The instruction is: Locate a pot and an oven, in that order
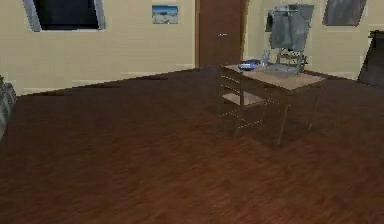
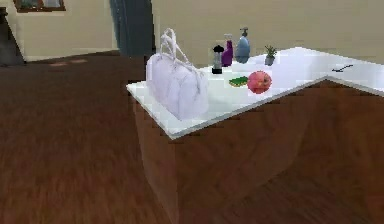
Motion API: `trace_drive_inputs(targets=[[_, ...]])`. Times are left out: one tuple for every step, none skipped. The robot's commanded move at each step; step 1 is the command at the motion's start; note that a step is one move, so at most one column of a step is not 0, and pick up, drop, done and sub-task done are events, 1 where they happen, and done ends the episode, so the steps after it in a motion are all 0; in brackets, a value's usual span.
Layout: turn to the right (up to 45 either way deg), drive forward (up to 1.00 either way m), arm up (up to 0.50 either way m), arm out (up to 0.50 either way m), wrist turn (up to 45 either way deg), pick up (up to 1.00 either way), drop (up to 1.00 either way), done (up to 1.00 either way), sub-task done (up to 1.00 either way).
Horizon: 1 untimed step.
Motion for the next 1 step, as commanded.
trace_drive_inputs(targets=[[-45.0, 0.0, 0.0, 0.0, 0.0, 0.0, 0.0, 0.0, 0.0]])
